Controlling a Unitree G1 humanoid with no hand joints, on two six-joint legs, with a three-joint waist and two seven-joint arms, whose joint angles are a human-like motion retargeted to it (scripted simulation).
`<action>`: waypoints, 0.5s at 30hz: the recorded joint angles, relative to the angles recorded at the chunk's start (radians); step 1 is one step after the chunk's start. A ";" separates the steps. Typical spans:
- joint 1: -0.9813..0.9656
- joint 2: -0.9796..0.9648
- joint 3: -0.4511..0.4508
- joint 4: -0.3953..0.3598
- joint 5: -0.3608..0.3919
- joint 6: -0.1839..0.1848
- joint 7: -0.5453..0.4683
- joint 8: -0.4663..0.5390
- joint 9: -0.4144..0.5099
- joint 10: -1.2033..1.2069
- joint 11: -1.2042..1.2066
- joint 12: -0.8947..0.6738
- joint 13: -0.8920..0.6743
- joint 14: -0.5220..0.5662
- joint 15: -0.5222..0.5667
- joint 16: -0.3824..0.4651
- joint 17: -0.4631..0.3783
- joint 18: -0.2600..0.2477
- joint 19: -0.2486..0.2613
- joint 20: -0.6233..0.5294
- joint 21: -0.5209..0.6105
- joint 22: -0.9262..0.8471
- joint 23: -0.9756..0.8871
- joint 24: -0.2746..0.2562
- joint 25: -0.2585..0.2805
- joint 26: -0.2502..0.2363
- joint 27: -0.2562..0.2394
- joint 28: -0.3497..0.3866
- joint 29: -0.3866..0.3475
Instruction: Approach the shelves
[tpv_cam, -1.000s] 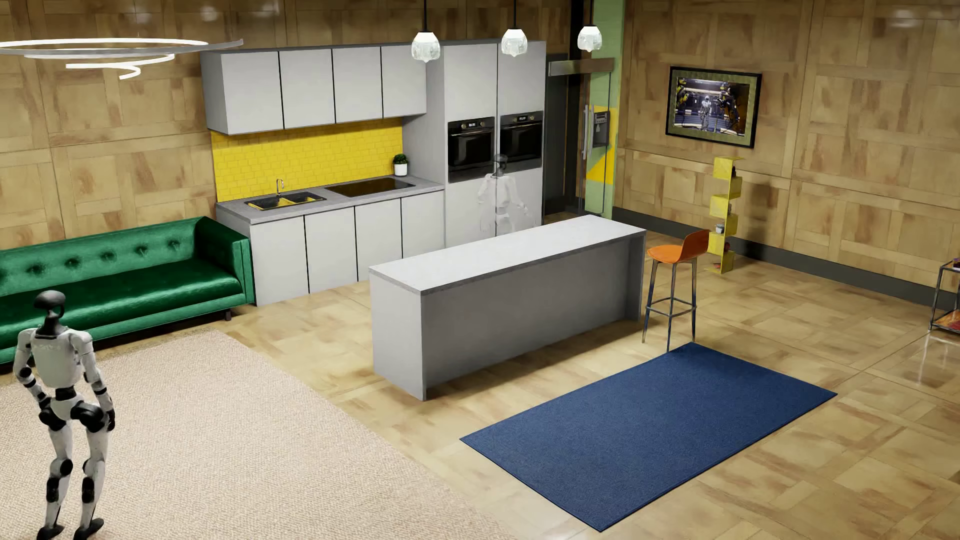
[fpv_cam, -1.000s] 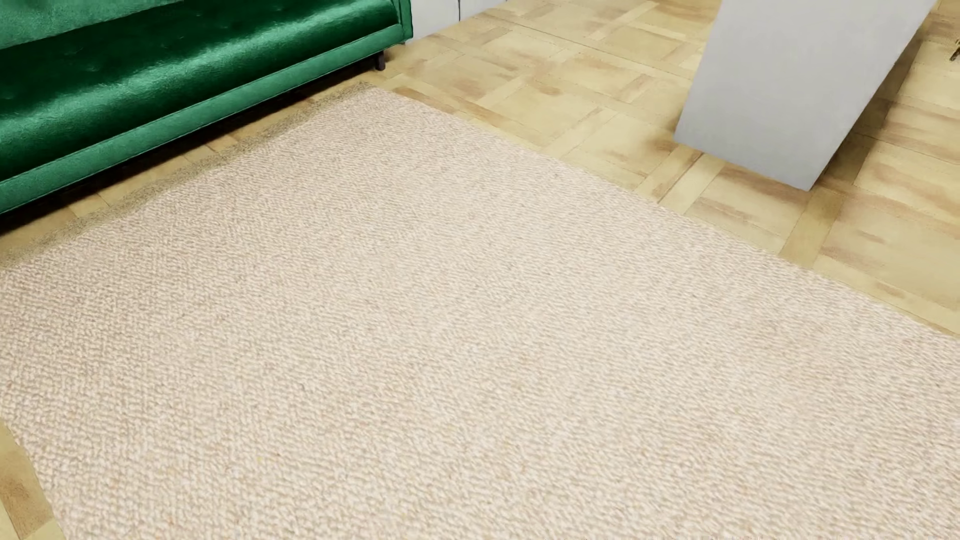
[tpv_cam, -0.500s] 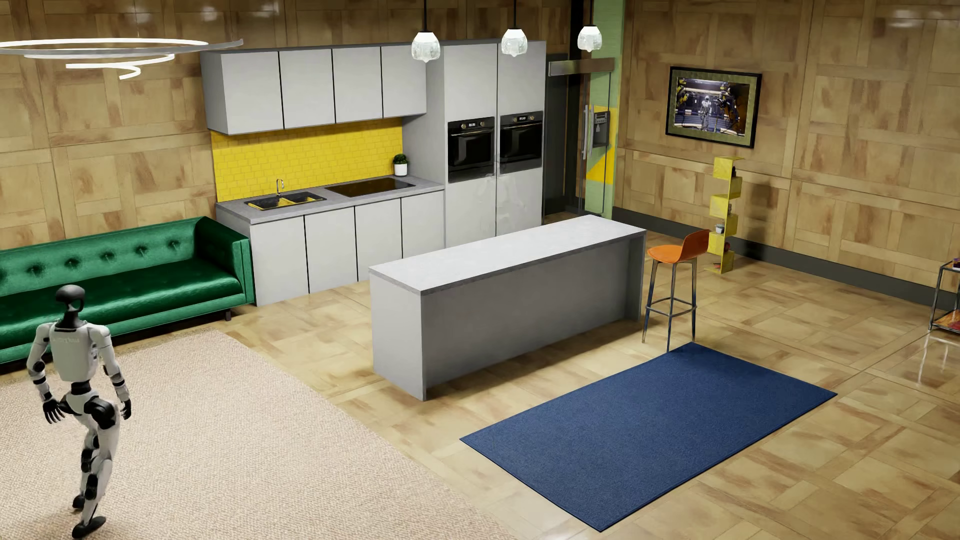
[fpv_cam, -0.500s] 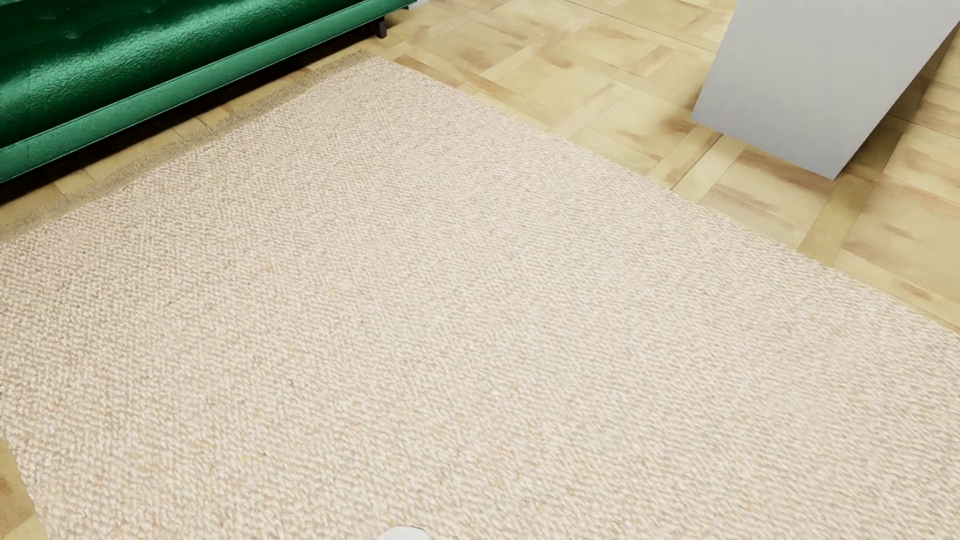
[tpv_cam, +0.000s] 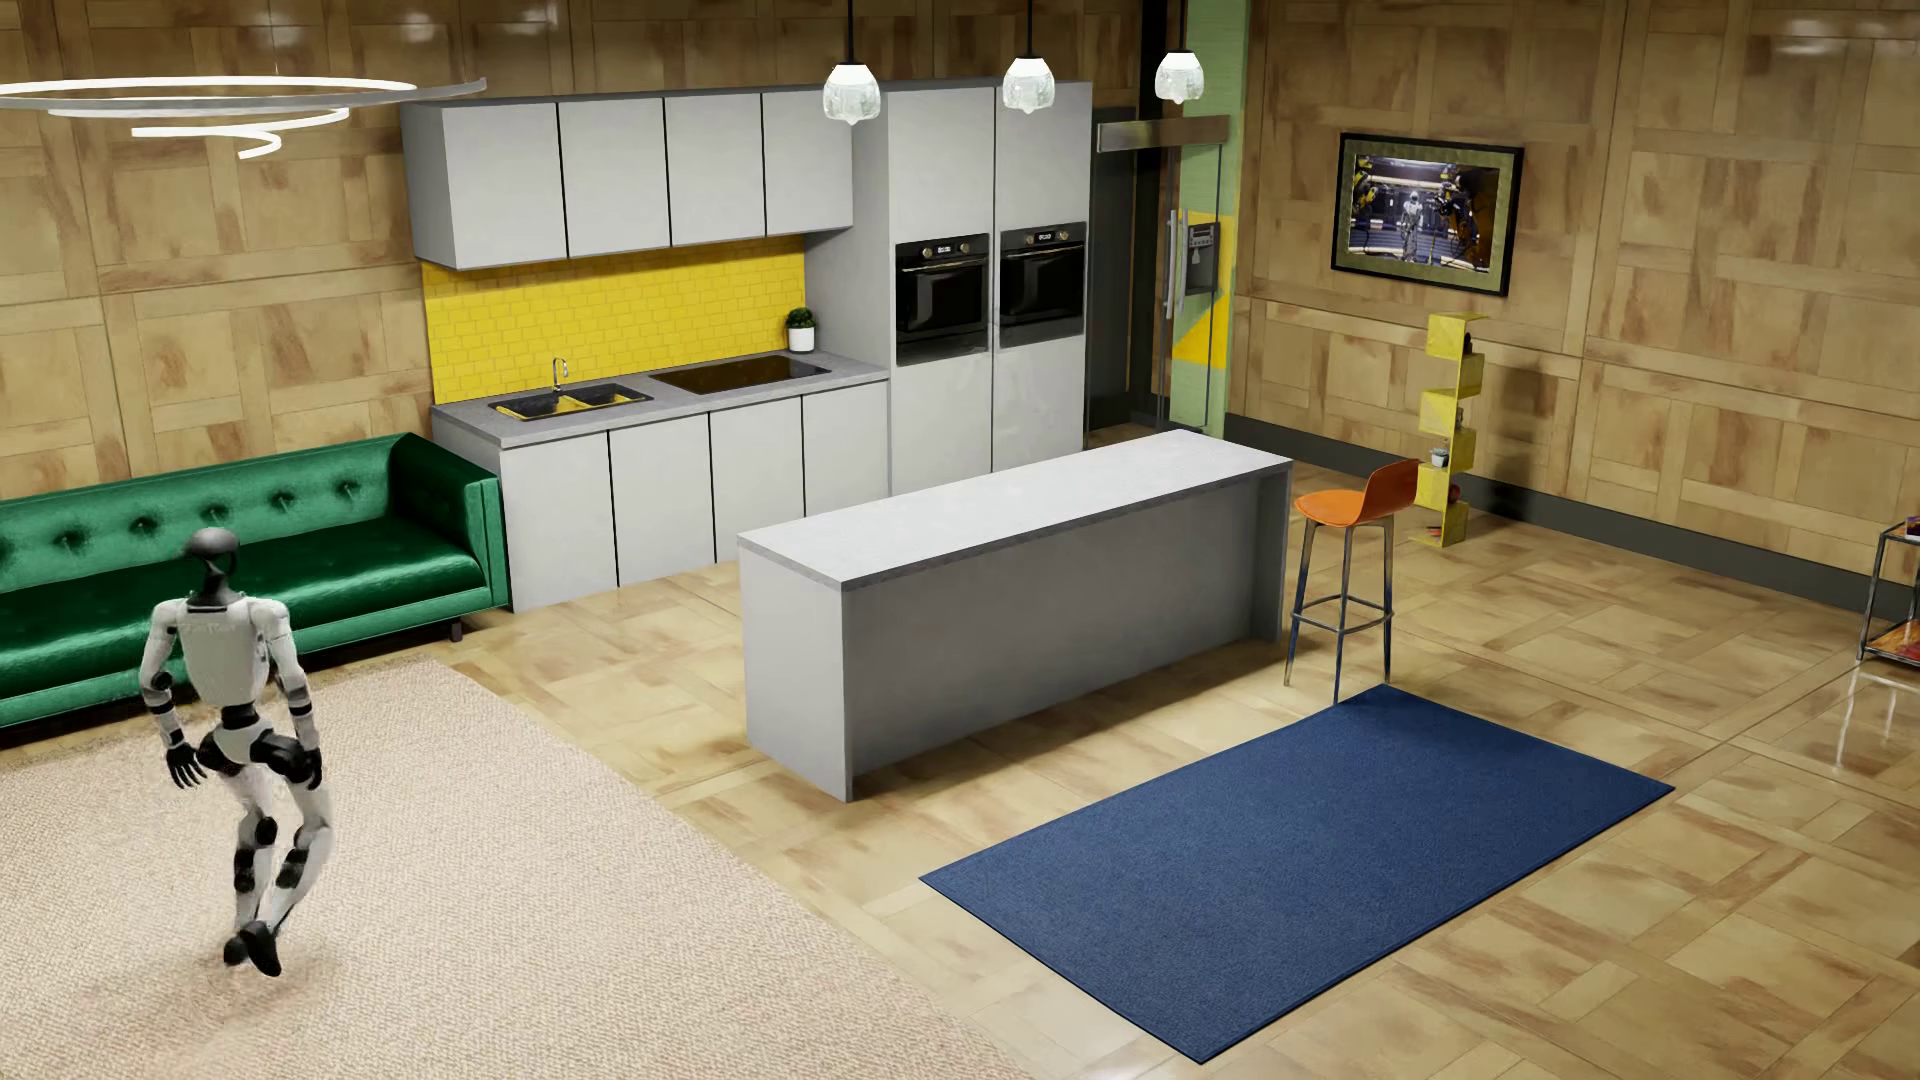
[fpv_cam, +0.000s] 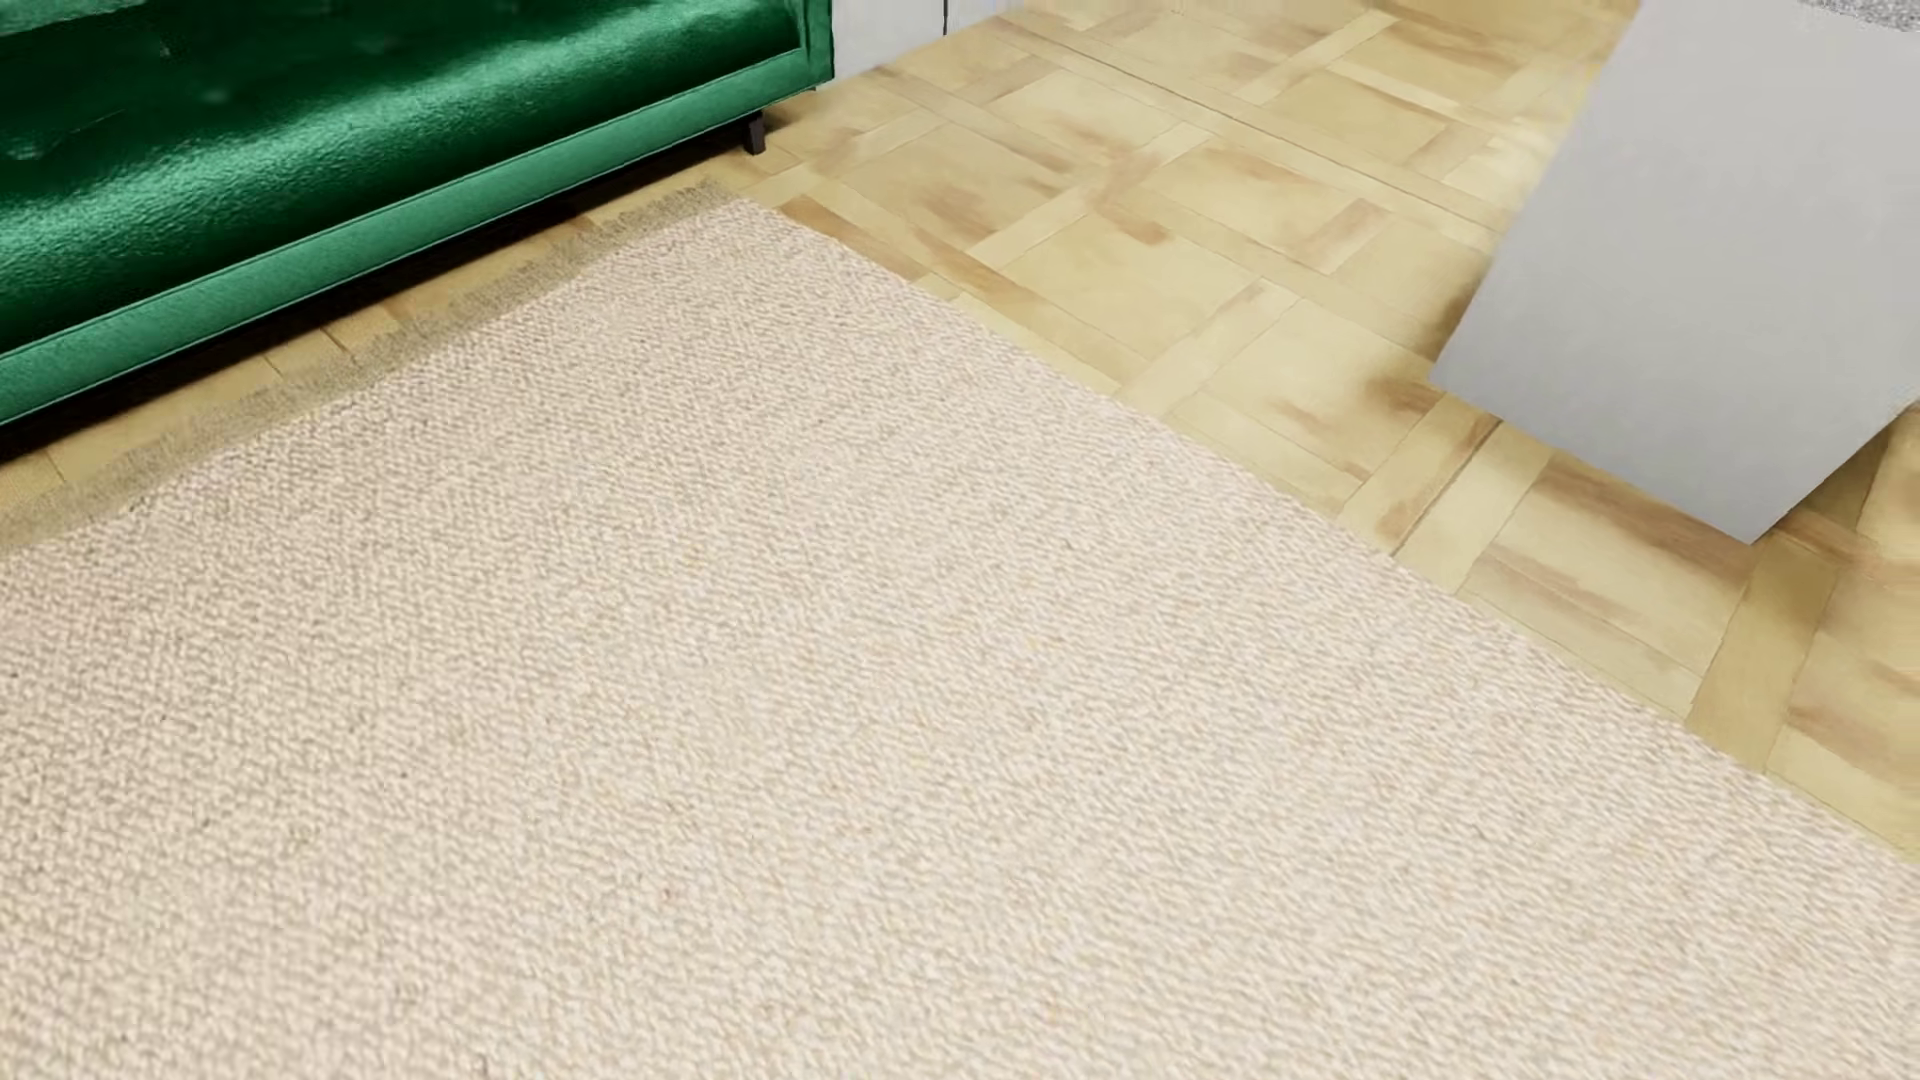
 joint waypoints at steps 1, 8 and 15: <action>0.081 -0.092 -0.081 -0.009 0.004 0.008 0.000 0.000 0.012 -0.067 -0.066 -0.016 0.019 0.006 0.034 -0.002 0.009 0.000 0.000 -0.002 -0.060 -0.029 -0.009 0.000 0.000 0.000 0.000 0.000 0.000; 0.521 -0.338 -0.323 0.021 0.027 0.039 0.000 0.000 -0.008 -0.284 -0.920 -0.132 0.107 -0.045 -0.303 0.057 -0.026 0.000 0.000 0.052 -0.023 -0.177 -0.038 0.000 0.000 0.000 0.000 0.000 0.000; 0.138 -0.091 -0.160 0.137 0.165 0.094 0.000 0.000 0.007 0.596 -0.747 -0.049 0.034 0.223 0.036 0.013 -0.015 0.000 0.000 0.003 -0.039 -0.070 0.000 0.000 0.000 0.000 0.000 0.000 0.000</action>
